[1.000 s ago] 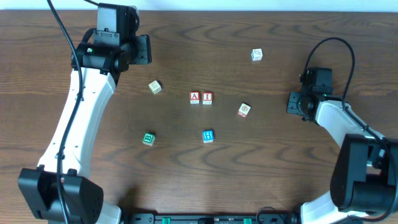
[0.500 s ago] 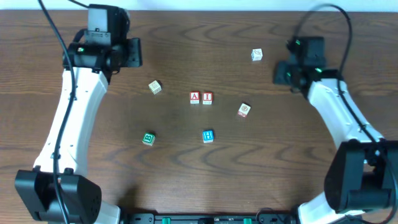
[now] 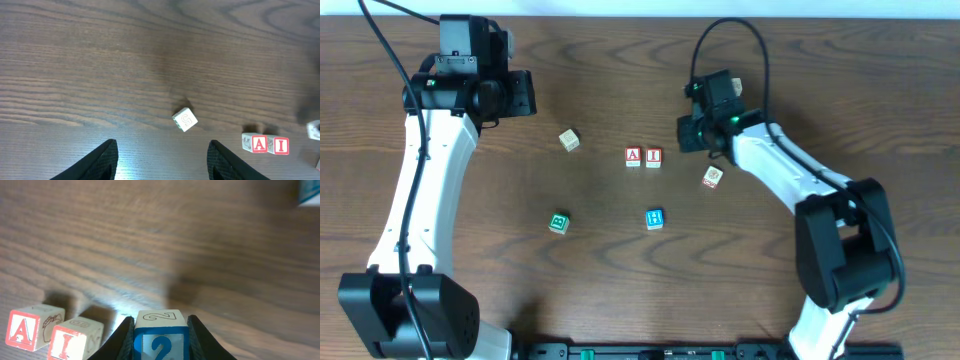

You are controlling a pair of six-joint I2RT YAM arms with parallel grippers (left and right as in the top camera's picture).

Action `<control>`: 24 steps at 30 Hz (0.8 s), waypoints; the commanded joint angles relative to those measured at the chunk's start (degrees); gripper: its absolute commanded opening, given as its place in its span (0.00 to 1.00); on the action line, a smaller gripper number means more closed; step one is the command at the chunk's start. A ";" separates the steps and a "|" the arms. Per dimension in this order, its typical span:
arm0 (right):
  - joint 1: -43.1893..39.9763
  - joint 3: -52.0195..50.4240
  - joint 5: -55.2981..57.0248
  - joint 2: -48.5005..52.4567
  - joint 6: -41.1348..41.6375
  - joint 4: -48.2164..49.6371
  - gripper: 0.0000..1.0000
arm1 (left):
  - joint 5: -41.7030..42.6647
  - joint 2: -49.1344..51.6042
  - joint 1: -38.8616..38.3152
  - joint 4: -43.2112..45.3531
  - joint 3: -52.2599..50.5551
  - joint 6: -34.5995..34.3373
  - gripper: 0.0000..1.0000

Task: Spell out Ai2
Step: 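Carry the 2 block left toward the right of the I block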

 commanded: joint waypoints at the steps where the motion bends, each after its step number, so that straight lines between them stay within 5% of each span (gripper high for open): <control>1: 1.88 0.22 -1.05 0.68 1.60 0.37 0.01 | 0.59 -1.14 0.11 -0.04 -0.42 1.20 0.58; 24: 4.33 0.22 -1.16 1.66 1.55 -1.20 0.01 | 0.59 -1.14 0.09 0.07 -0.42 1.18 0.59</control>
